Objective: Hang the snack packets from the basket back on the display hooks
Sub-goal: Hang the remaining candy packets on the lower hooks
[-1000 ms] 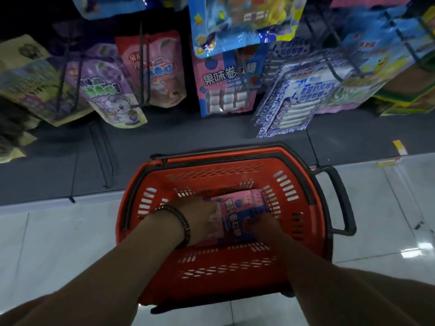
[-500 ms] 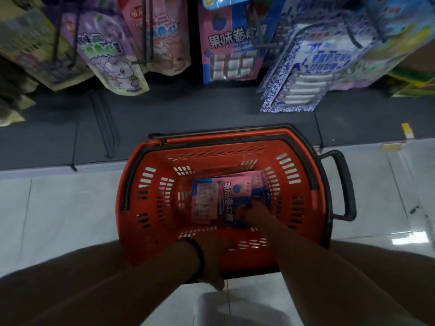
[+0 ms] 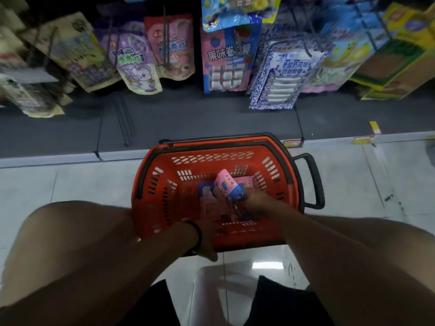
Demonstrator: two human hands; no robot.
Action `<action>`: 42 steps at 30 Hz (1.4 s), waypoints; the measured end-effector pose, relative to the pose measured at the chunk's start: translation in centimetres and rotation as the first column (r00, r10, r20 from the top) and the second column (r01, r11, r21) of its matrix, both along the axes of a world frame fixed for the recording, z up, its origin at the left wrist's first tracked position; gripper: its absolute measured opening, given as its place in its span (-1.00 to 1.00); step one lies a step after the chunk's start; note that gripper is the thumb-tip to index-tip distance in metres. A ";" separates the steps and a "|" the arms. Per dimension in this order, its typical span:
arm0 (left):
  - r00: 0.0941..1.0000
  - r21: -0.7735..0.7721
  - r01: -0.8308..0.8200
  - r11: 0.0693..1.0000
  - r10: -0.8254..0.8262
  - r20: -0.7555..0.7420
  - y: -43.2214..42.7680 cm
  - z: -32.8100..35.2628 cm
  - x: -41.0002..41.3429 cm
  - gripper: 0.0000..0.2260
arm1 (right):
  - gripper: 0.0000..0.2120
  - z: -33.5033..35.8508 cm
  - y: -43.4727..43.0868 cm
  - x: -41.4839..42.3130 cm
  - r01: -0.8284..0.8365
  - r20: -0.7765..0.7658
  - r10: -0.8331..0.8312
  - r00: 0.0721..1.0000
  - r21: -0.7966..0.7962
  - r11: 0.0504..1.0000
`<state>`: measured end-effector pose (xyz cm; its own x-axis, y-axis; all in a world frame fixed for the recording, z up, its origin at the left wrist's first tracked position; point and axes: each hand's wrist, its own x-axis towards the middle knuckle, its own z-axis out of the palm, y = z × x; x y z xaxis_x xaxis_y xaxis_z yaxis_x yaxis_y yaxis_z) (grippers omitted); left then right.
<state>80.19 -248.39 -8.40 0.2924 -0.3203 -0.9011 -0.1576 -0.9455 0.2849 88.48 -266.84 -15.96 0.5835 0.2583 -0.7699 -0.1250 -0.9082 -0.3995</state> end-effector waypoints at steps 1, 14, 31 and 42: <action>1.000 -0.001 -0.011 1.000 0.011 0.013 -0.1 0.2 -0.5 -0.22 | -0.53 1.2 -0.1 -0.1 -0.033 0.018 0.033 0.999 0.003 0.999; 0.985 -0.067 -0.133 0.989 0.139 0.099 0.6 0.2 -5.4 -0.33 | -0.67 10.8 -2.4 -3.7 -0.071 0.148 0.050 0.988 0.136 0.988; 0.315 -0.809 -0.444 0.385 0.912 0.261 -3.2 6.8 -4.4 -0.33 | -0.70 14.8 -1.1 -6.4 0.477 -0.152 -0.652 0.743 0.804 0.356; 0.029 -0.825 -0.532 -0.190 0.970 -0.242 0.4 10.9 1.5 -0.81 | -0.71 16.4 -2.4 -0.6 0.382 0.182 -0.764 0.619 0.780 0.496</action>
<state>81.65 -247.94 2.50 0.9414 0.2069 -0.2663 0.2571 0.0707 0.9638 87.89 -269.20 0.42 0.9881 0.0005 -0.1536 -0.1507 -0.1900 -0.9702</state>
